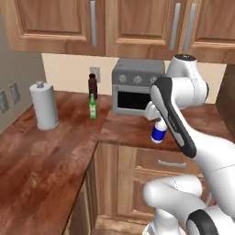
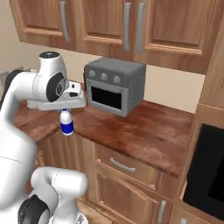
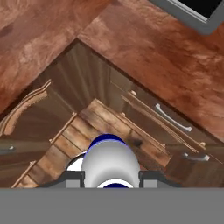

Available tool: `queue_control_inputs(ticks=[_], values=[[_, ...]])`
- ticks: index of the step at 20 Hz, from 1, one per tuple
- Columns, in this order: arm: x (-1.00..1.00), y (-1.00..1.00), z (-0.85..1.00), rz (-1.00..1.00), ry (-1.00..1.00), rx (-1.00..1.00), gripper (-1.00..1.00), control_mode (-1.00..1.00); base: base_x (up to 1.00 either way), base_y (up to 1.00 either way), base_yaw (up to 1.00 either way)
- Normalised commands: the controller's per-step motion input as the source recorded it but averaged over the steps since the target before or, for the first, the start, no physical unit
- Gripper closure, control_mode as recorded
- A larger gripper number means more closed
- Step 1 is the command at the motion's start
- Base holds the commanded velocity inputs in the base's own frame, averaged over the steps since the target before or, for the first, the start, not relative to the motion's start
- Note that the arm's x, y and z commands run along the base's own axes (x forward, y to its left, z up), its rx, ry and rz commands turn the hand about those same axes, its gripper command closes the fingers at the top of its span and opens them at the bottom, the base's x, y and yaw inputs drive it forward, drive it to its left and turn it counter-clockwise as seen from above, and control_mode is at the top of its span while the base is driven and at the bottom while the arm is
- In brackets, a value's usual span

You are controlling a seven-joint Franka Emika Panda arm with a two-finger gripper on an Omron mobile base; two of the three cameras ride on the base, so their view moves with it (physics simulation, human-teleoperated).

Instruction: Place the drinks on the dining counter in a tight cluster.

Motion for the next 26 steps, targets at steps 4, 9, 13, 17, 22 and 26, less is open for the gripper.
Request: queue_control_inputs(ticks=[4,9,13,17,22,26], values=[[0.0,0.0,0.0,0.0,0.0,0.0,1.0,1.0,0.0,0.0,-0.96],[0.0,0.0,0.0,0.0,0.0,0.0,1.0,1.0,-0.1,0.18,-0.87],[0.0,0.0,0.0,0.0,0.0,0.0,1.0,1.0,-0.34,0.1,-0.84],[0.0,0.0,0.0,0.0,0.0,0.0,1.0,1.0,-0.11,0.01,-0.95],[0.0,0.0,0.0,0.0,0.0,0.0,1.0,1.0,0.0,0.0,-0.99],[0.0,0.0,0.0,0.0,0.0,0.0,1.0,1.0,0.0,0.0,-1.0]])
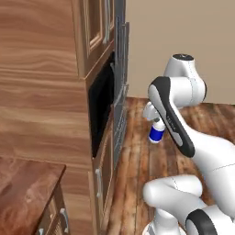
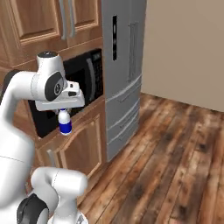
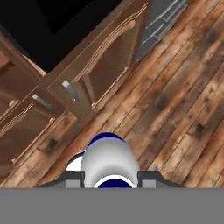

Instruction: Place the drinks on the dining counter in a tight cluster.

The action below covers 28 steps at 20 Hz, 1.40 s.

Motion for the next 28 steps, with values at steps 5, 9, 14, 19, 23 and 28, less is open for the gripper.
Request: queue_control_inputs(ticks=[5,9,14,19,23,28], values=[[0.0,0.0,0.0,0.0,0.0,0.0,1.0,1.0,0.0,0.01,-0.98],[0.0,0.0,0.0,0.0,0.0,0.0,1.0,1.0,0.0,0.01,-0.98],[0.0,0.0,0.0,0.0,0.0,0.0,1.0,1.0,0.57,0.38,-0.63],[0.0,0.0,0.0,0.0,0.0,0.0,1.0,1.0,1.0,-0.03,0.0],[0.0,0.0,0.0,0.0,0.0,0.0,1.0,1.0,1.0,-0.31,0.0],[0.0,0.0,0.0,0.0,0.0,0.0,1.0,1.0,1.0,-0.78,0.01]])
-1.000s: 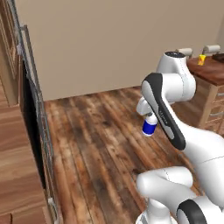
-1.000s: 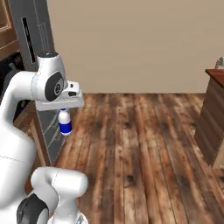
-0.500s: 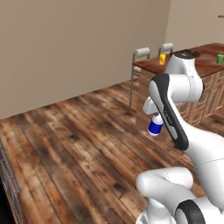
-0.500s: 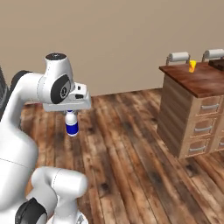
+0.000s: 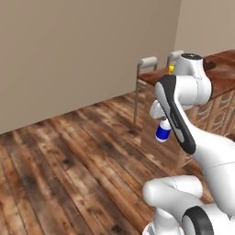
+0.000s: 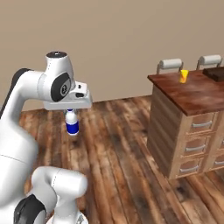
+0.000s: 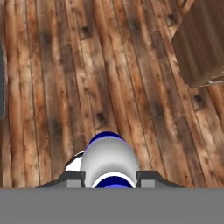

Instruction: Place the drinks on the dining counter in a tight cluster.

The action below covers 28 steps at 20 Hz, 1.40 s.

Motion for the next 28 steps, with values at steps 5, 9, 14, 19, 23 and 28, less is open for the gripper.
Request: queue_control_inputs(ticks=[5,9,14,19,23,28], values=[[0.0,0.0,0.0,0.0,0.0,0.0,1.0,1.0,1.0,-0.55,0.0],[0.0,0.0,0.0,0.0,0.0,0.0,1.0,1.0,1.0,-0.6,0.0],[0.0,0.0,0.0,0.0,0.0,0.0,1.0,1.0,0.98,-0.89,0.11],[0.0,0.0,0.0,0.0,0.0,0.0,1.0,1.0,0.72,-0.96,0.29],[0.0,0.0,0.0,0.0,0.0,0.0,1.0,1.0,0.69,-0.87,0.35],[0.0,0.0,0.0,0.0,0.0,0.0,1.0,1.0,0.78,-0.86,0.33]])
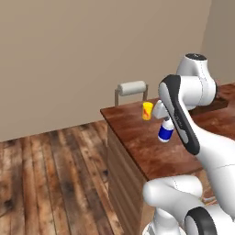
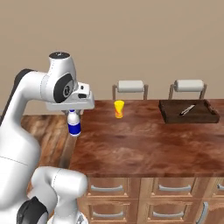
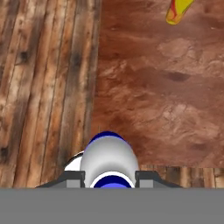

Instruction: Place the drinks on the dining counter in a tight cluster.

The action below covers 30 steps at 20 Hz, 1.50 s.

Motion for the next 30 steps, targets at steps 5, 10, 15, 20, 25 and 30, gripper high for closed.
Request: queue_control_inputs(ticks=[5,10,15,20,25,30], values=[[0.0,0.0,0.0,0.0,0.0,0.0,1.0,1.0,0.8,-0.84,0.31],[0.0,0.0,0.0,0.0,0.0,0.0,1.0,1.0,0.21,-0.29,0.14],[0.0,0.0,0.0,0.0,0.0,0.0,1.0,1.0,0.0,0.0,0.0],[0.0,0.0,0.0,0.0,0.0,0.0,1.0,1.0,0.0,0.0,0.0],[0.3,0.14,-0.04,-0.02,-0.03,0.0,1.0,-1.0,0.01,0.0,0.0],[0.76,0.37,-0.04,-0.04,0.0,0.0,1.0,-1.0,0.0,0.0,0.0]])
